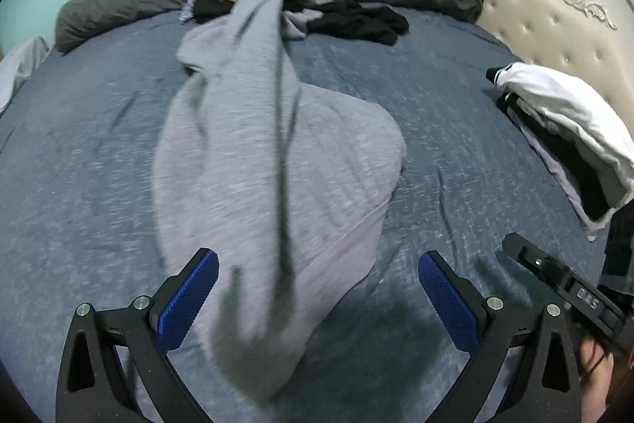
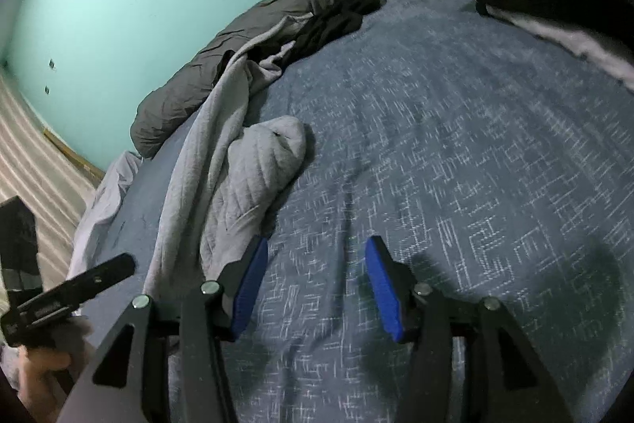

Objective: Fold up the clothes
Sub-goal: 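Lift the grey sweatshirt with the right tool and drag it across the bed, then open the right tool to release the sweatshirt while the left tool grasps its hem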

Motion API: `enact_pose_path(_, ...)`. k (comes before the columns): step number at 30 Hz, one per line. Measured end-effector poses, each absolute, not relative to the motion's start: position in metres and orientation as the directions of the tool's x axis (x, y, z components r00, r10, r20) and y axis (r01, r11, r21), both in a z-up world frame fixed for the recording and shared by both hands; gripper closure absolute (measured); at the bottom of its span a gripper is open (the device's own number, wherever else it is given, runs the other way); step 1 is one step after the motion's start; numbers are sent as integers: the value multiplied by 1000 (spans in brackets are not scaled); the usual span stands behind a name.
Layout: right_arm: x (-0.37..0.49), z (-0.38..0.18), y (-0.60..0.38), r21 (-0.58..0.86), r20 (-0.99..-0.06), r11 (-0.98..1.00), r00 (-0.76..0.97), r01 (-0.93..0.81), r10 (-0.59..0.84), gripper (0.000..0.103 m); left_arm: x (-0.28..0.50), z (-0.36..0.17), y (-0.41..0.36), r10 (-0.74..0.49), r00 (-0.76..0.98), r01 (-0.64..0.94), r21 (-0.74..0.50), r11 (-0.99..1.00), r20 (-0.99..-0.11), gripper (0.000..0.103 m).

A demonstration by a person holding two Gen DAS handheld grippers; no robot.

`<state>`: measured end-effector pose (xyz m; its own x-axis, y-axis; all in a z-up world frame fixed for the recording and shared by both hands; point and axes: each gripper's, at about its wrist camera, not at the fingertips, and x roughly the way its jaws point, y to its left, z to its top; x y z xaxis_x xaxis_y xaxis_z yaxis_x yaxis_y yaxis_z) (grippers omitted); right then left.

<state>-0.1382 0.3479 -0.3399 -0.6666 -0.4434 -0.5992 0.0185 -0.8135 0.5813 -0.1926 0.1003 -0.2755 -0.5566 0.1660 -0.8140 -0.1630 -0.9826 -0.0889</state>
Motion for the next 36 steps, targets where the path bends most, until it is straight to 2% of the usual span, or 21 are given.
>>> enact_pose_path(9, -147, -340, 362, 586, -575, -810, -685, 39, -448, 49, -236, -301, 140, 162, -514, -219, -54, -974, -842, 1)
enact_pose_path(14, -149, -345, 371, 581, -581, -814, -685, 30, -440, 49, -249, -315, 144, 152, -488, -208, -55, -977, -859, 6)
enact_pose_path(15, -150, -346, 372, 579, -581, -815, -685, 31, -439, 49, -251, -318, 145, 149, -486, -206, -53, -977, -861, 11)
enact_pose_path(16, -151, -346, 371, 576, -581, -817, -685, 37, -440, 49, -253, -322, 146, 145, -481, -208, -48, -977, -865, 20)
enact_pose_path(20, -152, -346, 371, 572, -577, -819, -688, 44, -440, 49, -257, -336, 152, 138, -458, -224, -36, -974, -878, 25)
enact_pose_path(24, -155, -350, 372, 587, -574, -808, -684, 39, -450, 49, -258, -345, 151, 131, -446, -225, -30, -974, -885, 36)
enact_pose_path(27, -156, -352, 372, 589, -574, -807, -681, 41, -454, 49, -258, -346, 149, 135, -445, -228, -33, -973, -885, 38)
enact_pose_path(29, -157, -352, 371, 591, -570, -805, -684, 43, -455, 49, -259, -347, 147, 133, -442, -239, -27, -971, -887, 45)
enact_pose_path(31, -157, -350, 371, 593, -565, -804, -688, 46, -456, 49, -260, -346, 147, 128, -443, -252, -14, -968, -887, 64)
enact_pose_path(34, -158, -350, 369, 593, -563, -803, -686, 53, -461, 49, -259, -338, 143, 143, -443, -268, -22, -963, -885, 76)
enact_pose_path(36, -159, -350, 368, 591, -563, -804, -685, 59, -463, 49, -256, -329, 137, 153, -450, -274, -28, -961, -880, 79)
